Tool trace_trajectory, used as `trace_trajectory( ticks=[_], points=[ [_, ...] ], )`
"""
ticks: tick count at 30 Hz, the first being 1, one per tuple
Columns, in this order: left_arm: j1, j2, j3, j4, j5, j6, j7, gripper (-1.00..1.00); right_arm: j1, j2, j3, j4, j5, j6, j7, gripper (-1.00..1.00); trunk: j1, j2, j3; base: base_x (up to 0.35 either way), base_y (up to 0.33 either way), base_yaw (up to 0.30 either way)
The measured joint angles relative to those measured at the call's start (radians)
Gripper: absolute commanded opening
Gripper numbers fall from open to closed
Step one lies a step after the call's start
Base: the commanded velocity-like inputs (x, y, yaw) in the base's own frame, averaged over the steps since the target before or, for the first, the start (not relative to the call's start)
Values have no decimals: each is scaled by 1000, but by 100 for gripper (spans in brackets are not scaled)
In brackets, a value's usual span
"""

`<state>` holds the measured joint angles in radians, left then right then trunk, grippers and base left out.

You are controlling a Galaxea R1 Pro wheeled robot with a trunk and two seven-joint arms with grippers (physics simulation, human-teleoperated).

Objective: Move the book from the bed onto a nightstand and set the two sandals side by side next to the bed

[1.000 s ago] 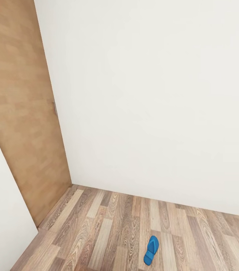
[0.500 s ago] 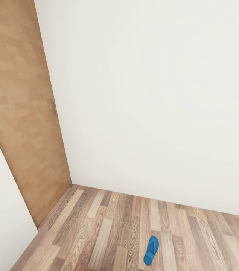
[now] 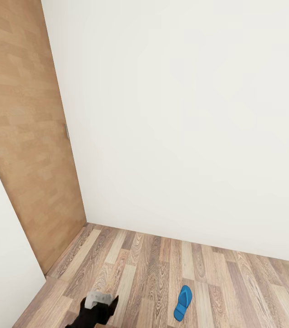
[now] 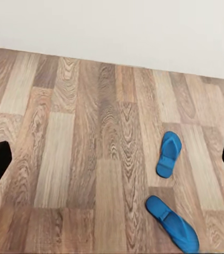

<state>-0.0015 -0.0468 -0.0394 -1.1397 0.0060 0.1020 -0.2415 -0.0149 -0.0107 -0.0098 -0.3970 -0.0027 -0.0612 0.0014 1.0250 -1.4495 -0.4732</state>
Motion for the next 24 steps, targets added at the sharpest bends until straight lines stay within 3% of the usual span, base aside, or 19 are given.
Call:
trace_trajectory(
  ticks=[2, 4, 5, 8, 11, 16, 18, 20, 24],
  points=[
    [0, 0, -1, -39, 0, 36, -64, 100, 0, 0, 0, 0, 0, 0, 0, 100, 0, 0, 0, 0, 0, 0],
    [0, 3, -1, -87, 6, 82, -209, 100, 0, 0, 0, 0, 0, 0, 0, 100, 0, 0, 0, 0, 0, 0],
    [-1, 4, -1, -95, 8, 90, -245, 100, 0, 0, 0, 0, 0, 0, 0, 100, 0, 0, 0, 0, 0, 0],
    [-3, 9, 4, -134, 40, 125, -413, 100, 0, 0, 0, 1, 0, 0, 0, 100, 0, 0, 0, 0, 0, 0],
    [-6, 19, 9, -163, 84, 175, -515, 100, 0, 0, 0, 1, 0, 0, 0, 100, 0, 0, 0, 0, 0, 0],
    [-22, 31, 34, -208, 150, 257, -580, 100, 0, 0, 0, 1, 0, 0, 0, 100, 0, 0, 0, 0, 0, 0],
    [-29, 38, 62, -215, 164, 271, -586, 100, 0, 0, -1, 1, 0, 1, 0, 100, 0, 0, 0, 0, 0, 0],
    [-33, 45, 114, -218, 169, 279, -592, 100, 0, 0, 0, 1, -1, 3, 0, 100, 0, 0, 0, 0, 0, 0],
    [-36, 66, 162, -220, 179, 285, -601, 100, 0, -1, 1, -28, 1, 31, -4, 100, 0, 0, 0, 0, 0, 0]
  ],
)
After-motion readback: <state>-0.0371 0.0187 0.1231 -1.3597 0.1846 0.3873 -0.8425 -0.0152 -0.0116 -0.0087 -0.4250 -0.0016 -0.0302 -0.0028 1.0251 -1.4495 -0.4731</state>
